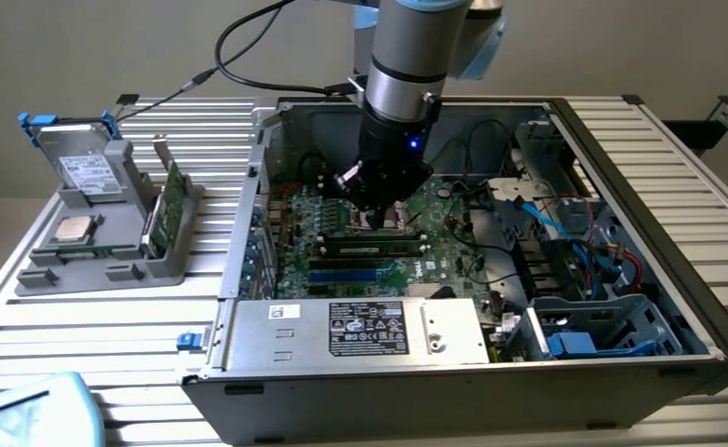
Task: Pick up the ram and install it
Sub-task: 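Press down the ram until it locks into place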
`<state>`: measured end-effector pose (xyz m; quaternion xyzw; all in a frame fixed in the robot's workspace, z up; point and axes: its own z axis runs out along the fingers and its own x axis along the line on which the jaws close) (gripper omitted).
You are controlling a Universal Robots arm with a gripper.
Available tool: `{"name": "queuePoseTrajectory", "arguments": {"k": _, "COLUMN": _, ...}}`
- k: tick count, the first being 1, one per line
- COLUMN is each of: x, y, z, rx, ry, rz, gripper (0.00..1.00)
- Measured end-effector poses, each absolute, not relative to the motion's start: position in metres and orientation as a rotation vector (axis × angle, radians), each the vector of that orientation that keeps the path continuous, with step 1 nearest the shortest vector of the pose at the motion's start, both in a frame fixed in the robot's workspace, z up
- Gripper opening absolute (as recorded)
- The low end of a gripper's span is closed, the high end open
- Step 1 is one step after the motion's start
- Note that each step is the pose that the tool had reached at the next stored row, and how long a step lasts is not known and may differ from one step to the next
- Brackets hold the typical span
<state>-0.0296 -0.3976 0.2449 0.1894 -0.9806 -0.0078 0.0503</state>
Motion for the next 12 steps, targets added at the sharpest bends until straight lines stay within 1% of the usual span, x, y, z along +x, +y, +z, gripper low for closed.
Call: {"name": "queuePoseTrajectory", "arguments": {"k": 12, "x": -0.0296, "y": -0.3976, "z": 0.2449, "rx": 0.402, "ry": -3.020, "rz": 0.017, "gripper": 0.11}}
